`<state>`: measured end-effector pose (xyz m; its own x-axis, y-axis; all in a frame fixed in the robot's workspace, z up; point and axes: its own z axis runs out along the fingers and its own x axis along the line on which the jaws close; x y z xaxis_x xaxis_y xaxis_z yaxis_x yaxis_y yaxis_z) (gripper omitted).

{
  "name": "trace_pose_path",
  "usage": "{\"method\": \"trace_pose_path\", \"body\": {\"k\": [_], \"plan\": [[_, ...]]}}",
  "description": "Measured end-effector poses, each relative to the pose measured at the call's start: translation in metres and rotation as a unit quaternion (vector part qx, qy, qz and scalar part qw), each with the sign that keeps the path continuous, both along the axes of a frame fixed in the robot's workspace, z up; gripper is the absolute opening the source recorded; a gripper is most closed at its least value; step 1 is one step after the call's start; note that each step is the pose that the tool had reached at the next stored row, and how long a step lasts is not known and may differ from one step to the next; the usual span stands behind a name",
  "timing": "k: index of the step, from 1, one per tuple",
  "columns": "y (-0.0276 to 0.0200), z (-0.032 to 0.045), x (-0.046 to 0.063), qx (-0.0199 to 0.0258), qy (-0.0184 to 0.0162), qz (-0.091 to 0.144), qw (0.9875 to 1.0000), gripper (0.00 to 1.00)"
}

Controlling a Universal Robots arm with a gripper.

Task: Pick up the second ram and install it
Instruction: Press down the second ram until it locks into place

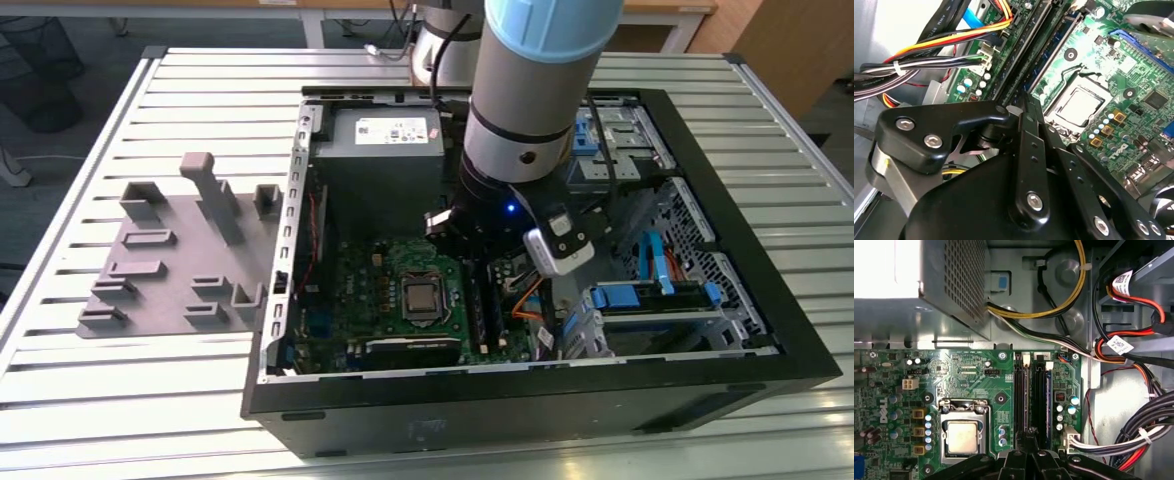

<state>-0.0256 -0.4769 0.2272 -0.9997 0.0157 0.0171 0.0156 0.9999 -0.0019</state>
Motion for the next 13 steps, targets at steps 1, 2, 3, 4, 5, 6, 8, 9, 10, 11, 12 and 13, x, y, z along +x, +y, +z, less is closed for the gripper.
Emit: {"method": "trace_pose_path", "body": {"k": [1,2,3,4,5,6,8,9,10,11,12,13], "plan": [[0.0000,-0.0010,0.0001,0.0000,0.0000,0.000,1.0000,0.11],[0.0000,-0.0019,0.0002,0.0000,0.0000,0.000,1.0000,0.11],[0.0000,-0.0026,0.0003,0.0000,0.0000,0.000,1.0000,0.11],[0.0000,-0.0031,0.0003,0.0000,0.0000,0.000,1.0000,0.11],[0.0000,-0.0035,0.0004,-0.0001,0.0000,0.000,1.0000,0.11],[0.0000,-0.0041,0.0004,0.0000,0.0000,0.000,1.0000,0.11],[0.0000,-0.0052,0.0005,0.0000,0.0000,0.000,1.0000,0.11],[0.0000,-0.0059,0.0006,-0.0001,0.0000,0.000,1.0000,0.11],[-0.0001,-0.0065,0.0006,-0.0003,0.0001,0.000,1.0000,0.11],[-0.0001,-0.0072,0.0006,-0.0006,0.0002,0.000,1.0000,0.11],[-0.0001,-0.0080,0.0007,-0.0006,0.0002,0.000,1.0000,0.11],[-0.0001,-0.0088,0.0007,-0.0005,0.0002,0.000,1.0000,0.11]]}}
